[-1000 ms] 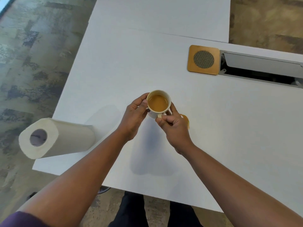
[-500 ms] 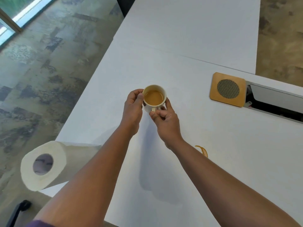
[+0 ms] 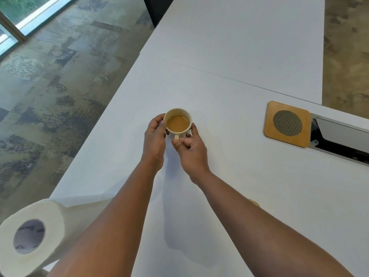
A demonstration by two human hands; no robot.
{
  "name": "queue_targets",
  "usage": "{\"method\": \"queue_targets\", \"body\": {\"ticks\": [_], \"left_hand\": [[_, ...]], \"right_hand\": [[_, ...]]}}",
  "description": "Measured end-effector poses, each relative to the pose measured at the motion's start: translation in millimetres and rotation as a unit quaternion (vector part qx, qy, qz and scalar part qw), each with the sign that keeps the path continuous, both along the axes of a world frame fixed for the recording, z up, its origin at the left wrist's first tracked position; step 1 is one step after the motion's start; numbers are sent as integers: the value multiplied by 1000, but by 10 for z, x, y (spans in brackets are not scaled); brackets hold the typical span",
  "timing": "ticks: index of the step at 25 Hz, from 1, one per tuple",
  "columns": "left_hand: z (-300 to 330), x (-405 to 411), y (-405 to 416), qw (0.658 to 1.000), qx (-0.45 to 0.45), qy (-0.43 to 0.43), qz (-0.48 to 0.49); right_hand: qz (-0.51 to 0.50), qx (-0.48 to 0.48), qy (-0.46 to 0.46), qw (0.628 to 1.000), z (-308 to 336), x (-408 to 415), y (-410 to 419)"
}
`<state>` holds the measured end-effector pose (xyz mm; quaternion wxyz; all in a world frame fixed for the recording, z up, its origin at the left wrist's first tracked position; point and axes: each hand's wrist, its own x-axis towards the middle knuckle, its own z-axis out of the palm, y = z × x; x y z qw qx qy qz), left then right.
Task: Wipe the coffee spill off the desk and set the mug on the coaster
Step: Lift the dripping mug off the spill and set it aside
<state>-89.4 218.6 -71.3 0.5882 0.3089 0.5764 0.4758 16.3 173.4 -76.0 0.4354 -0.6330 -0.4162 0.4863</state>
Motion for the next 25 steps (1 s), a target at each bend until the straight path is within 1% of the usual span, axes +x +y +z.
{"method": "queue_targets", "body": {"ticks": [7, 13, 16, 19, 21, 23, 25], "left_hand": [[-22, 8, 9, 1000, -5, -7, 15], [-16, 39, -23, 998, -26, 42, 26], [33, 68, -55, 994, -39, 96, 46], [111, 93, -170, 976, -14, 209, 59], [167, 104, -332, 961, 15, 269, 67], [256, 110, -541, 951, 58, 296, 75], [369, 113, -774, 939, 124, 317, 47]], "right_hand": [[2, 3, -8, 1000, -22, -3, 9], [13, -11, -23, 1000, -81, 29, 13], [19, -17, -28, 999, -106, 49, -10], [-2, -27, -42, 999, -103, 61, -115], [-18, -31, -50, 998, -108, 76, -228], [-31, -43, -49, 997, -77, 111, -373], [-34, -59, -46, 997, -7, 153, -535]]}}
